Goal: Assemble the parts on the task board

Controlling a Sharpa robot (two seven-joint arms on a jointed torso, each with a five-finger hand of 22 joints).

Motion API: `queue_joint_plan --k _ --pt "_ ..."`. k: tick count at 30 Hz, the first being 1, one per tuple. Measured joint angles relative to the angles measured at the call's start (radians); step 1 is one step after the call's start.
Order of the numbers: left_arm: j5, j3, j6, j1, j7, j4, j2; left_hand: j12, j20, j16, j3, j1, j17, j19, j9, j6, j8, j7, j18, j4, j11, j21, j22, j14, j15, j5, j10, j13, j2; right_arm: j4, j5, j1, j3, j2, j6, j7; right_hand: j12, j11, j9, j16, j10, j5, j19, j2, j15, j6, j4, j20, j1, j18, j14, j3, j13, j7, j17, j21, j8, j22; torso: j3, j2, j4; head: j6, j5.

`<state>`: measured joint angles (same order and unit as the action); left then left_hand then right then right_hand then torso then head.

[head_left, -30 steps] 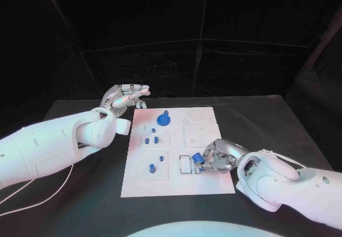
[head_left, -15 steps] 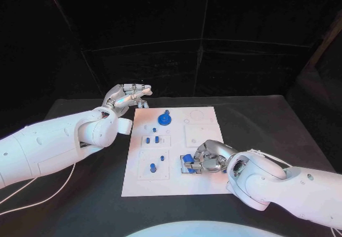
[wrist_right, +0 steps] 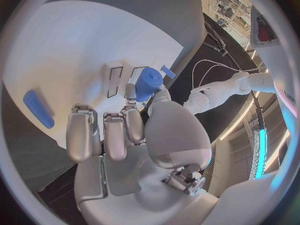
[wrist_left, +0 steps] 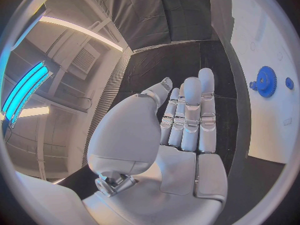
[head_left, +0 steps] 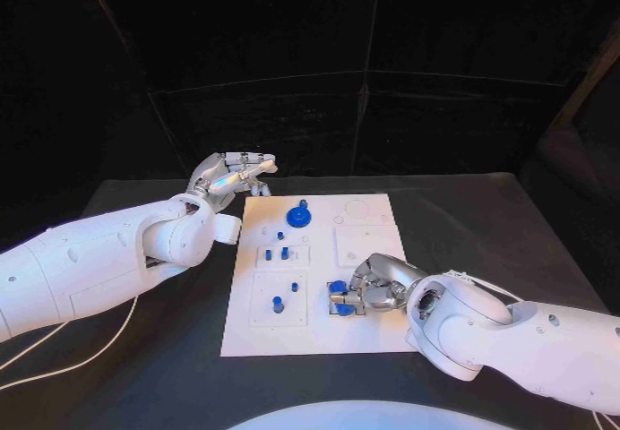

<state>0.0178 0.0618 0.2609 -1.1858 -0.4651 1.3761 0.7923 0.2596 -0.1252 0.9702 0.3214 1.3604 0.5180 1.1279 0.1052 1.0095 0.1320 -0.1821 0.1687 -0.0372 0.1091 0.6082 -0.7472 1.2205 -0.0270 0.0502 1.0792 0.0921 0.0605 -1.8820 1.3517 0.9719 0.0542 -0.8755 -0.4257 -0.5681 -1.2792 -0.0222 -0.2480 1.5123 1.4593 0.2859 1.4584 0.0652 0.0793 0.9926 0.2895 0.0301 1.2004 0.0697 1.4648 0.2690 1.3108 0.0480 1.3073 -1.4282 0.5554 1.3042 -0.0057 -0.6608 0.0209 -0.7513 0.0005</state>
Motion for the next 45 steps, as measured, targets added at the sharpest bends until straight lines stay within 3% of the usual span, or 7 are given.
queue_joint_plan --k 5,11,23,27,32,45 --pt "0.0 0.0 0.0 0.0 0.0 0.0 0.0 0.0 0.0 0.0 0.0 0.0 0.0 0.0 0.0 0.0 0.0 0.0 0.0 0.0 0.0 0.0 0.0 0.0 0.0 0.0 0.0 0.0 0.0 0.006 0.011 0.0 0.0 0.004 -0.008 -0.009 0.022 -0.001 -0.012 -0.005 -0.002 -0.128 0.0 -0.013 0.0 -0.011 0.002 0.0 -0.036 0.0 0.0 0.033 -0.016 0.003 0.001 0.0 0.011 -0.005 0.0 0.001 0.0 0.001 0.0" --pt "0.0 0.0 -0.001 0.0 0.0 0.0 0.0 0.0 0.0 0.0 0.0 0.0 0.0 0.0 0.0 0.0 0.0 0.0 0.0 0.0 0.0 -0.004 0.0 0.0 0.0 0.0 0.0 0.001 0.0 0.011 0.03 0.0 0.0 0.004 -0.012 -0.017 0.047 0.003 -0.015 -0.017 -0.013 -0.189 0.0 -0.031 0.002 -0.023 0.003 0.0 -0.075 0.0 -0.002 0.036 -0.025 0.008 0.001 0.005 0.007 -0.017 -0.0001 0.001 -0.0002 0.001 -0.001" --pt "0.0 0.0 -0.001 0.0 0.0 0.001 0.001 0.0 0.0 0.0 0.0 0.0 0.0 0.0 0.0 0.0 0.0 0.0 0.0 0.0 0.0 -0.004 0.0 0.0 0.0 0.0 0.0 0.001 0.0 0.008 0.059 0.0 0.0 0.006 -0.009 -0.022 0.057 0.006 -0.021 -0.021 -0.016 -0.182 0.0 -0.039 0.002 -0.027 -0.001 0.0 -0.081 0.0 -0.002 0.028 -0.03 0.007 0.001 0.011 0.007 -0.019 0.0 0.0 -0.0003 0.001 -0.002" --pt "0.0 0.0 -0.001 0.0 0.0 0.001 0.003 0.0 0.0 0.0 0.0 0.0 0.0 0.0 0.0 0.0 0.0 0.0 0.0 0.0 0.0 -0.004 0.0 0.0 0.0 0.0 0.0 0.001 0.0 0.001 0.063 0.0 0.0 0.001 -0.005 -0.015 0.055 0.006 -0.031 -0.021 -0.016 -0.169 0.0 -0.06 0.001 -0.027 -0.016 0.0 -0.018 0.0 -0.002 0.008 -0.017 0.007 0.001 0.011 0.008 -0.009 0.0 0.0 -0.0003 -0.001 -0.002" --pt "0.0 0.0 -0.001 0.0 0.0 0.002 0.004 0.0 0.0 0.0 0.0 0.0 0.0 0.0 0.0 0.0 0.0 0.0 0.0 0.0 0.0 -0.004 0.001 0.0 0.0 0.0 0.0 0.001 0.0 -0.004 0.066 0.0 0.0 -0.009 -0.002 0.003 0.045 0.001 -0.042 -0.018 -0.011 -0.169 0.0 -0.067 0.001 -0.021 -0.028 0.0 0.033 0.0 -0.002 -0.005 -0.005 0.002 0.0 0.004 0.026 0.003 0.0 0.0 -0.0003 -0.002 0.0" --pt "0.0 0.0 -0.001 0.0 0.0 0.002 0.004 0.0 0.0 0.0 0.0 0.0 0.0 0.0 0.0 0.0 0.0 0.0 0.0 0.0 0.0 -0.004 0.001 0.0 0.0 0.0 0.0 0.001 0.0 0.01 0.071 0.0 0.0 0.001 0.002 0.025 0.039 -0.003 -0.054 -0.013 -0.007 -0.162 0.004 -0.048 0.005 -0.018 -0.039 -0.003 0.072 0.0 0.002 -0.016 0.001 -0.002 0.0 0.0 0.04 0.004 0.0003 0.0 -0.0017 -0.003 -0.001"
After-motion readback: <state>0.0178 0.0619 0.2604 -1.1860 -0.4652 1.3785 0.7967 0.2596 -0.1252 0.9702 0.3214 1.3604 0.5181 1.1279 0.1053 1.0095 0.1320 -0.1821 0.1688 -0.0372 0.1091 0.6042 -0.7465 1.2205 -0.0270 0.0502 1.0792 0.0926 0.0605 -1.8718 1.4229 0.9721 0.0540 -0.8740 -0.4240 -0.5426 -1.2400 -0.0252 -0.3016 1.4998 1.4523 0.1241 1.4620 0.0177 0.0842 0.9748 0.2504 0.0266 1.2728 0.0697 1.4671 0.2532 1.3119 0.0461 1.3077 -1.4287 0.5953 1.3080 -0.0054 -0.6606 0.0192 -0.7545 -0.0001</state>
